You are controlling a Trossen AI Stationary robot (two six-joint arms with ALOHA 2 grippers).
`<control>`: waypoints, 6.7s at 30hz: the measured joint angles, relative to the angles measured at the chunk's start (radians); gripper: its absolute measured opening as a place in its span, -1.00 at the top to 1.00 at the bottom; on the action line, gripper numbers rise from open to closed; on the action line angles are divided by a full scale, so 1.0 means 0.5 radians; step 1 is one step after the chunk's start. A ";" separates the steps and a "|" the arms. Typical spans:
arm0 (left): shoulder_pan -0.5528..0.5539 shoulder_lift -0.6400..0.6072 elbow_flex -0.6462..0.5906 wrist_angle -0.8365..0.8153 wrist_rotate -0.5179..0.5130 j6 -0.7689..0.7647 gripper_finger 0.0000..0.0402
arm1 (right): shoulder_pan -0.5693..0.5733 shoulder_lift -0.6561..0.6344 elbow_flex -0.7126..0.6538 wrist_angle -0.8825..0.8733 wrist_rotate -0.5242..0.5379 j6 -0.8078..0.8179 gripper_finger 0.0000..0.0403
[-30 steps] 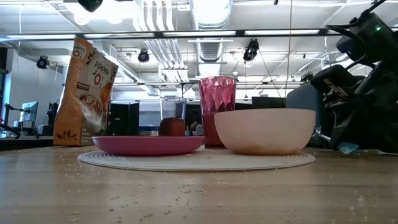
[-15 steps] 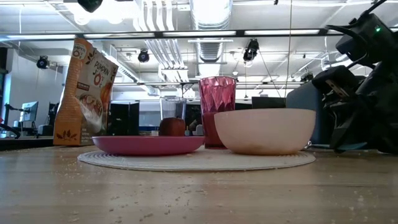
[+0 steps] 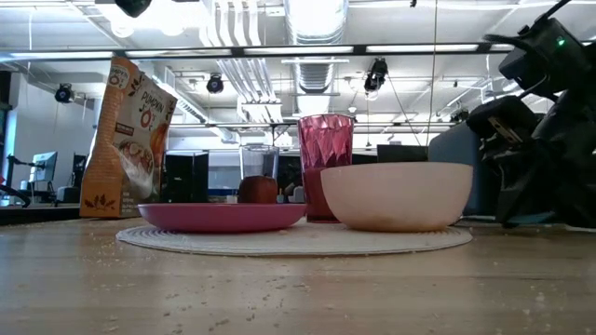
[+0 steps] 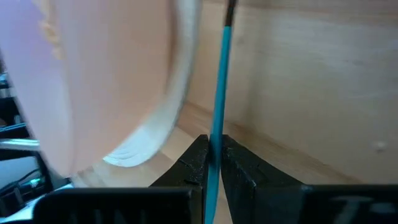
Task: Arrange a breakfast setting
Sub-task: Put the spoon to the right of the orange bowl, then return to Home Position
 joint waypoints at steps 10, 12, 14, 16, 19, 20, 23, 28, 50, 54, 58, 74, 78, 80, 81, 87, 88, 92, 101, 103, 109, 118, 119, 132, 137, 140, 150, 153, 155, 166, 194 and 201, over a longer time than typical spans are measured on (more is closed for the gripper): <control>0.000 -0.040 0.000 -0.012 0.000 -0.019 0.05 | -0.001 0.000 -0.002 -0.042 -0.001 0.014 0.94; 0.000 -0.046 0.000 -0.011 0.000 -0.030 0.05 | -0.001 0.000 -0.002 -0.041 -0.001 0.025 0.93; 0.000 -0.054 0.000 -0.011 0.000 -0.037 0.05 | -0.001 0.000 -0.002 -0.042 -0.020 0.029 0.87; 0.000 -0.058 0.000 -0.011 0.000 -0.037 0.05 | -0.001 0.000 -0.002 -0.041 -0.053 0.047 0.79; 0.000 -0.058 0.000 -0.011 0.000 -0.038 0.05 | -0.001 0.000 -0.002 -0.041 -0.055 0.070 0.66; 0.000 -0.058 0.000 -0.011 0.000 -0.038 0.05 | -0.001 -0.001 -0.002 -0.038 -0.055 0.071 0.61; 0.000 -0.056 0.000 -0.012 0.000 -0.038 0.05 | -0.001 -0.001 -0.002 -0.031 -0.054 0.057 0.51; 0.000 -0.058 0.000 -0.013 0.000 -0.038 0.05 | -0.001 -0.002 -0.002 -0.031 -0.054 0.057 0.46; 0.000 -0.134 0.000 -0.090 0.000 -0.098 0.05 | -0.005 -0.639 -0.002 -0.045 -0.332 -0.342 0.52; -0.001 -0.158 0.000 -0.102 -0.087 -0.099 0.05 | -0.005 -0.751 -0.002 -0.057 -0.293 -0.758 0.52; 0.000 -0.182 0.000 -0.146 -0.246 -0.100 0.05 | -0.005 -0.815 -0.002 -0.058 -0.280 -1.141 0.52; 0.000 -0.404 -0.246 -0.163 -0.299 -0.220 0.05 | -0.005 -1.004 -0.003 -0.122 -0.140 -2.050 0.54; 0.000 -0.480 -0.325 -0.132 -0.353 -0.263 0.05 | -0.005 -1.086 -0.006 -0.208 0.040 -2.234 0.54; 0.000 -0.522 -0.365 -0.102 -0.394 -0.263 0.05 | -0.005 -1.130 -0.013 -0.206 0.110 -2.329 0.54; 0.000 -0.543 -0.385 -0.079 -0.406 -0.263 0.05 | -0.005 -1.151 -0.016 -0.207 0.131 -2.371 0.54; 0.000 -0.654 -0.451 -0.043 -0.419 -0.263 0.05 | -0.005 -1.274 -0.076 -0.191 0.189 -2.485 0.55; 0.000 -0.671 -0.460 -0.042 -0.419 -0.263 0.05 | -0.005 -1.300 -0.094 -0.189 0.208 -2.488 0.55; 0.000 -0.731 -0.492 -0.029 -0.419 -0.281 0.05 | -0.005 -1.404 -0.173 -0.147 0.229 -2.491 0.55; 0.000 -0.801 -0.542 0.009 -0.447 -0.317 0.05 | -0.005 -1.615 -0.304 0.049 0.245 -2.682 0.55; 0.000 -0.803 -0.547 0.015 -0.449 -0.316 0.05 | -0.005 -1.645 -0.304 0.100 0.248 -2.751 0.55; 0.000 -0.791 -0.573 0.007 -0.449 -0.293 0.05 | -0.005 -1.678 -0.304 0.198 0.449 -2.879 0.55; 0.000 -0.791 -0.779 0.216 -0.448 -0.335 0.05 | -0.005 -1.676 -0.305 0.167 0.597 -2.649 0.55; 0.000 -0.791 -0.834 0.306 -0.448 -0.335 0.05 | -0.005 -1.677 -0.305 0.167 0.596 -2.648 0.55; 0.000 -0.791 -1.571 1.398 -0.443 -0.296 0.05 | -0.005 -1.663 -0.306 0.162 0.595 -2.647 0.55; 0.000 -0.793 -1.719 1.554 -0.444 -0.342 0.05 | -0.005 -1.663 -0.307 0.162 0.595 -2.647 0.55; 0.000 -0.793 -1.779 1.569 -0.444 -0.339 0.05 | -0.005 -1.663 -0.307 0.162 0.595 -2.647 0.55; 0.000 -0.825 -1.921 1.576 -0.448 -0.369 0.05 | -0.005 -1.663 -0.307 0.162 0.595 -2.647 0.55; 0.000 -0.840 -1.969 1.570 -0.448 -0.403 0.05 | -0.005 -1.663 -0.307 0.162 0.595 -2.648 0.55; 0.000 -0.851 -1.992 1.575 -0.448 -0.430 0.05 | -0.005 -1.663 -0.307 0.161 0.595 -2.648 0.55; -0.001 -0.894 -2.049 1.486 -0.393 -0.615 0.05 | -0.005 -1.663 -0.307 0.162 0.595 -2.648 0.55; -0.030 -1.359 -2.044 1.304 -0.395 -0.556 0.05 | -0.005 -1.664 -0.308 0.154 0.594 -2.648 0.55; -0.030 -1.363 -2.044 1.314 -0.394 -0.562 0.05 | -0.005 -1.663 -0.308 0.153 0.594 -2.648 0.55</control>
